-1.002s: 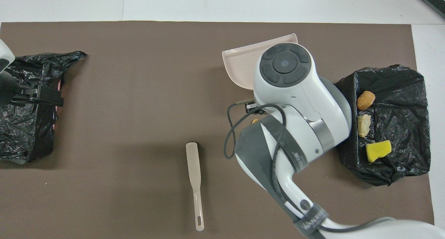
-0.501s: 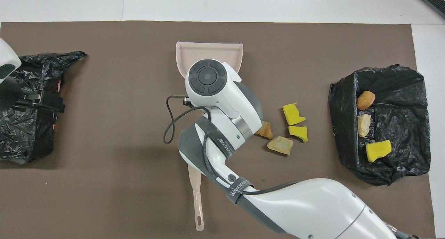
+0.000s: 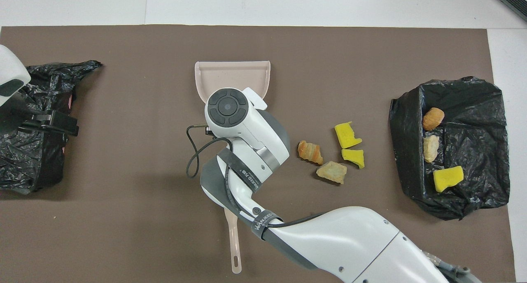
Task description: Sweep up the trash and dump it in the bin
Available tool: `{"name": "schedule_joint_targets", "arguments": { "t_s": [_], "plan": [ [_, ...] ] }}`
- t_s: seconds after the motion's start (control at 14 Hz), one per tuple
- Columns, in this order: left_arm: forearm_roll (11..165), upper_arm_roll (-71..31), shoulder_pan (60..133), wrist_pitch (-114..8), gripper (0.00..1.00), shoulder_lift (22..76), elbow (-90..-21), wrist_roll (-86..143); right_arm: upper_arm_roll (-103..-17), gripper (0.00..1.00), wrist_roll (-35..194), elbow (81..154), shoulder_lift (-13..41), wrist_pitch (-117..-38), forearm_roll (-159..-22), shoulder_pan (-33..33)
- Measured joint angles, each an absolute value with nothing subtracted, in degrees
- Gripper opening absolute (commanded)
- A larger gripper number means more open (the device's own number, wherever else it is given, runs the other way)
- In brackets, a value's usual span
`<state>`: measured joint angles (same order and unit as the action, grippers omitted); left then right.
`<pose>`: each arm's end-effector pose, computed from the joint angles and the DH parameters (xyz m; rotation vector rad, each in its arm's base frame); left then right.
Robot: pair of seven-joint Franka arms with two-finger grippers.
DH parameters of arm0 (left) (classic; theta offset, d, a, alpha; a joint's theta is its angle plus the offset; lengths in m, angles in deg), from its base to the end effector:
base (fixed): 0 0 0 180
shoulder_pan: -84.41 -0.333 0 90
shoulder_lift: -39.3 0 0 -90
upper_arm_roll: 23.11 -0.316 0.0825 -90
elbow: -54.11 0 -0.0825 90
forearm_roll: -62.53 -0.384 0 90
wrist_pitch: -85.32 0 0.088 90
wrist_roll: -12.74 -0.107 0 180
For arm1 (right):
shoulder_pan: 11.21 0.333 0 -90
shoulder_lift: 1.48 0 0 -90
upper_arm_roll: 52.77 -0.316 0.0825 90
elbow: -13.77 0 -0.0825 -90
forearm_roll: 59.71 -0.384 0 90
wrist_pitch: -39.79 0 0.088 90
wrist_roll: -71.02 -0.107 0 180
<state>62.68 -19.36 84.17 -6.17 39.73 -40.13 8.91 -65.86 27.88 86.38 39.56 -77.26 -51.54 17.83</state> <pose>0.5552 -0.0342 0.5876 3.1307 -0.2006 -0.0870 0.5883 0.4634 0.3460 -3.0755 0.0274 -0.0686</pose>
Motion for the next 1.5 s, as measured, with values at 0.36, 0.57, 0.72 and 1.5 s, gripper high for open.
{"name": "schedule_joint_targets", "arguments": {
  "t_s": [0.36, 0.57, 0.72, 1.5],
  "plan": [
    [62.68, -19.25, 84.27, -6.53, 1.00, 39.70, -40.27, 8.90, -65.73, 1.00, 27.93, 85.37, 33.28, -71.07, -57.96, 16.18],
    [62.68, -19.16, 85.93, -7.32, 1.00, 40.12, -40.86, 8.90, -65.78, 1.00, 31.21, 87.20, 26.31, -61.14, -61.11, 14.55],
    [62.68, -19.12, 87.90, -8.39, 1.00, 41.19, -40.87, 8.99, -66.77, 1.00, 31.57, 92.02, 21.20, -59.60, -62.20, 14.69],
    [62.66, -18.99, 101.72, -17.93, 1.00, 54.64, -39.03, 22.13, -69.67, 1.00, 34.82, 132.00, 0.57, -78.89, -71.87, 20.12]
  ]
}}
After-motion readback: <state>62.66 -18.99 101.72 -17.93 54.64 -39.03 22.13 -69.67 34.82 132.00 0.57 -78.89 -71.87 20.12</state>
